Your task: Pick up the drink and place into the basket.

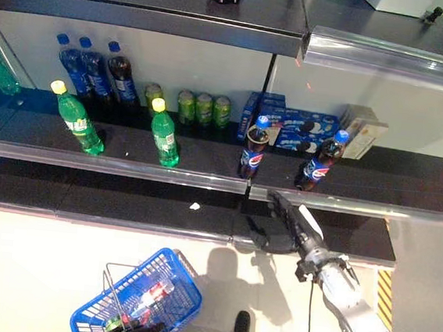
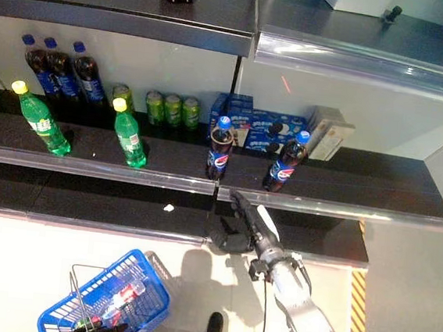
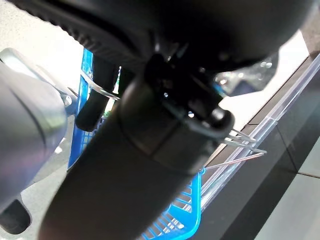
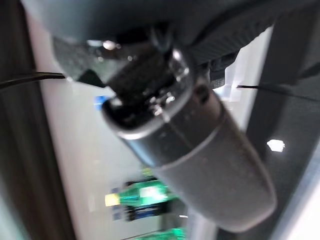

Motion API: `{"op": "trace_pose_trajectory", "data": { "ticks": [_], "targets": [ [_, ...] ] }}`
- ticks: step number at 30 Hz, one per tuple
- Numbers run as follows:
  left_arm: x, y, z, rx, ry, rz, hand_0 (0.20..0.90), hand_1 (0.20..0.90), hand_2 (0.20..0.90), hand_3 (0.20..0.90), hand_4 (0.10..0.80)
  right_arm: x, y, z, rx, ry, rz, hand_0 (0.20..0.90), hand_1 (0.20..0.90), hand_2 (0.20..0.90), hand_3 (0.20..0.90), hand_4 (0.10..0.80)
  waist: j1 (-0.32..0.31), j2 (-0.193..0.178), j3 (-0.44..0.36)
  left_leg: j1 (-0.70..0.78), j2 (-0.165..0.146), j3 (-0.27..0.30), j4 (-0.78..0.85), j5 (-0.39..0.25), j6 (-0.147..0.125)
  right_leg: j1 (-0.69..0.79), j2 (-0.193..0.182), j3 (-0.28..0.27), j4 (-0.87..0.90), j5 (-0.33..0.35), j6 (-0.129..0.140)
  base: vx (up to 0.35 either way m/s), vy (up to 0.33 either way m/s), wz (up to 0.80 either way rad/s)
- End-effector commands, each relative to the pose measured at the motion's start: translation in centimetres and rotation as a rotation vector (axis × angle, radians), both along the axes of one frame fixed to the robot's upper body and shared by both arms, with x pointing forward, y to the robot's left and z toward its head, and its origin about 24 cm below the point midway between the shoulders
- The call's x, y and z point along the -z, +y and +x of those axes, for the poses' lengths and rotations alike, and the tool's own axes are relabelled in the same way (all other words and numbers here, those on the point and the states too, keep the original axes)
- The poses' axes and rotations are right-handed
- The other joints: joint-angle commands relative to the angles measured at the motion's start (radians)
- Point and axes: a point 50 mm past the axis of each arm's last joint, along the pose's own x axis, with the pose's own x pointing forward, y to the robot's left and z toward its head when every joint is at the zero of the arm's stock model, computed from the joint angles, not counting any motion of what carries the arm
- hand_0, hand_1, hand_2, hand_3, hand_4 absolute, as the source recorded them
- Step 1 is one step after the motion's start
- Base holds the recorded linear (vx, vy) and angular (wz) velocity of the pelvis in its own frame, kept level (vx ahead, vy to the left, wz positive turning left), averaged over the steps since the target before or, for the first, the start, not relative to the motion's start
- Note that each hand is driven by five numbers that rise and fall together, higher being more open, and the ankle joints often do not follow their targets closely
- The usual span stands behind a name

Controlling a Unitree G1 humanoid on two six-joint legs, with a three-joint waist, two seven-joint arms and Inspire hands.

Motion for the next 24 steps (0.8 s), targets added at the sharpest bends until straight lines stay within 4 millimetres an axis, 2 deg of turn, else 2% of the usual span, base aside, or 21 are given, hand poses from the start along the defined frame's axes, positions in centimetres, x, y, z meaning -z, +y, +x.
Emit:
{"op": "trace_pose_trajectory", "data": {
  "ticks": [1,2,6,9,13,16,24],
  "targets": [
    [-1.6,2.0,2.9,0.008,-0.178,0.079,0.300,0.300,0.300,0.200,0.100,-8.1,-0.1,1.3,0.092,-0.447,0.095,0.900,0.900,0.900,0.900,0.800,0.016,-0.009,-0.050,0.013,0.002,0.034,0.020,0.002,0.025,-0.016,-0.050,0.040,0.069,-0.026,0.054,0.062,0.061,0.11],
    [-1.5,1.8,2.7,0.010,-0.171,0.076,0.300,0.300,0.300,0.200,0.100,-8.8,-0.6,1.5,0.198,-0.509,0.118,0.900,0.900,0.900,0.900,0.800,0.018,-0.007,-0.050,0.017,0.001,0.034,0.027,-0.005,0.029,-0.016,-0.054,0.040,0.079,-0.030,0.055,0.064,0.055,0.11],
    [-1.3,1.5,2.7,0.010,-0.170,0.066,0.300,0.300,0.300,0.200,0.100,-9.5,-1.1,2.3,0.357,-0.558,0.234,0.900,0.900,0.900,0.900,0.800,0.024,-0.002,-0.031,0.006,-0.003,0.027,0.075,-0.028,0.036,-0.034,-0.058,0.043,0.122,-0.046,0.049,0.039,0.038,0.06],
    [-1.7,1.1,4.3,0.026,-0.213,0.056,0.300,0.300,0.300,0.200,0.100,-10.4,-0.7,3.1,0.440,-0.617,0.287,0.900,0.900,0.900,0.900,0.800,0.034,0.004,0.019,-0.058,-0.008,0.011,0.148,-0.037,0.037,-0.079,-0.062,0.044,0.175,-0.061,0.037,-0.110,0.020,0.02],
    [-2.7,0.6,7.1,0.038,-0.297,0.043,0.300,0.300,0.300,0.200,0.100,-12.1,0.0,4.3,0.487,-0.686,0.318,0.900,0.900,0.900,0.900,0.800,0.046,0.018,0.100,-0.139,-0.018,-0.015,0.201,-0.039,0.040,-0.136,-0.062,0.045,0.220,-0.072,0.022,-0.232,0.026,-0.01],
    [-3.7,0.0,9.4,0.036,-0.374,0.031,0.300,0.300,0.300,0.200,0.100,-14.2,1.1,5.0,0.491,-0.755,0.341,0.900,0.900,0.900,0.900,0.800,0.054,0.031,0.180,-0.223,-0.032,-0.045,0.256,-0.038,0.045,-0.202,-0.064,0.048,0.262,-0.076,0.005,-0.212,0.034,0.07],
    [-4.5,-1.1,10.8,0.040,-0.447,-0.004,0.300,0.300,0.300,0.200,0.100,-15.6,1.8,5.2,0.508,-0.803,0.370,0.900,0.900,0.900,0.900,0.800,0.061,0.052,0.252,-0.290,-0.055,-0.066,0.278,-0.028,0.056,-0.243,-0.063,0.050,0.269,-0.077,-0.011,-0.024,0.011,0.01]
  ]
}}
